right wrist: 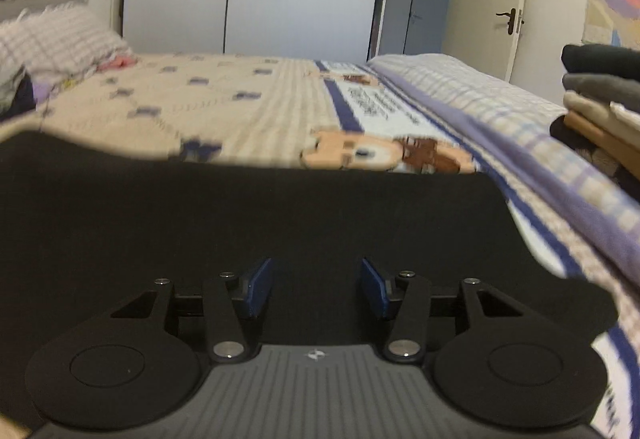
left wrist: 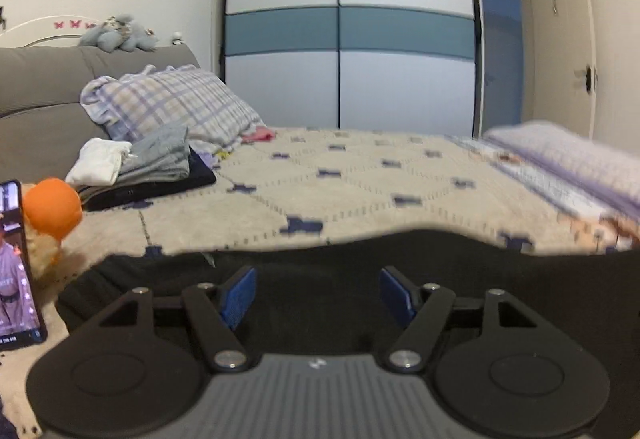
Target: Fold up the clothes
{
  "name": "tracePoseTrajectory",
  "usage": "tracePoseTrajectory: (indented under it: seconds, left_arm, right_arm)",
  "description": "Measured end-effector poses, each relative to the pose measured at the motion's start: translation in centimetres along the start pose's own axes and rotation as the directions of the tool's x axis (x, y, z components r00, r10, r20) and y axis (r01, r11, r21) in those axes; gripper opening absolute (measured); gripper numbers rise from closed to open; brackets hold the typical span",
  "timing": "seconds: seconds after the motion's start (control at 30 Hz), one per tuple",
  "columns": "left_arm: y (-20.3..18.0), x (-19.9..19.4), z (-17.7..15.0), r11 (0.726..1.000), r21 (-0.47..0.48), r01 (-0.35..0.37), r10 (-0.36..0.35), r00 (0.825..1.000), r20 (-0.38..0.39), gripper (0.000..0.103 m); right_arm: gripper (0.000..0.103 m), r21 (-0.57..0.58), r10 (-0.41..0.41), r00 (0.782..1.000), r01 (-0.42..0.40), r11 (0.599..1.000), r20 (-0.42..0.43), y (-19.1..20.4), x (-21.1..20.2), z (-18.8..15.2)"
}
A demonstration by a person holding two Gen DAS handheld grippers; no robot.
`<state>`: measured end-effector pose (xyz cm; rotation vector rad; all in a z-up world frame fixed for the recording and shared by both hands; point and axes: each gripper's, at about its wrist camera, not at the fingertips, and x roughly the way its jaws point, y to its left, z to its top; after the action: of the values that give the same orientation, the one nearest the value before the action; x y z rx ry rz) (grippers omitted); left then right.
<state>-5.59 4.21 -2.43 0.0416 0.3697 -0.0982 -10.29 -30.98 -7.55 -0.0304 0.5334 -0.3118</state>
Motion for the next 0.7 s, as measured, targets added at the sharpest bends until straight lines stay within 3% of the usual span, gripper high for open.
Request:
tracePoseTrajectory:
  seconds: [0.1,0.2,0.37,0.4,0.47,0.57,0.6,0.7]
  left_arm:
    - [0.9,1.2,-2.3,1.0,0.003,-0.019,0.019,0.998,-0.054,0.07]
    - [1.7,1.2,-3.5,1.0,-0.001,0.005,-0.005,1.0,-0.029,0.071]
    - [1.7,1.3,-3.3,1.0,0.004,0.009,-0.009,0.999,-0.038,0.072]
    - [1.7,1.3,-3.3,1.0,0.002,0.011,-0.011,0.999,-0.039,0.072]
    - [1.7,1.4,-3.1,1.0,0.002,0.011,-0.011,0.999,-0.048,0.071]
    - [1.7,1.2,-2.4,1.0,-0.005,0.013,-0.014,0.997,-0.076,0.072]
    - [1.6,1.0,-2.2,1.0,-0.009,0.016,-0.017,0.996,-0.088,0.072]
    - [1.7,0.9,-1.2,0.999,-0.032,0.035,-0.039,0.991,-0.126,0.073]
  right_arm:
    - [0.057,0.025,-0.015,0.997,0.013,1.0,0.074,-1.8,-0.5,-1.7]
    - [0.057,0.138,-0.057,0.995,0.046,0.989,0.078,-4.8,-0.8,-2.0]
    - [0.051,0.219,-0.155,0.985,0.136,0.966,0.075,-10.0,-1.3,-2.8]
    - [0.043,0.24,-0.153,0.985,0.132,0.962,0.073,-10.9,-1.3,-3.0]
    - [0.04,0.247,-0.136,0.988,0.115,0.962,0.07,-11.5,-1.3,-3.2]
    - [0.044,0.249,-0.136,0.989,0.118,0.961,0.057,-10.9,-1.3,-2.8]
    - [0.051,0.254,-0.106,0.993,0.089,0.963,0.057,-10.6,-1.2,-2.2]
    - [0.054,0.268,-0.017,0.998,0.001,0.963,0.057,-9.6,-0.8,-0.6]
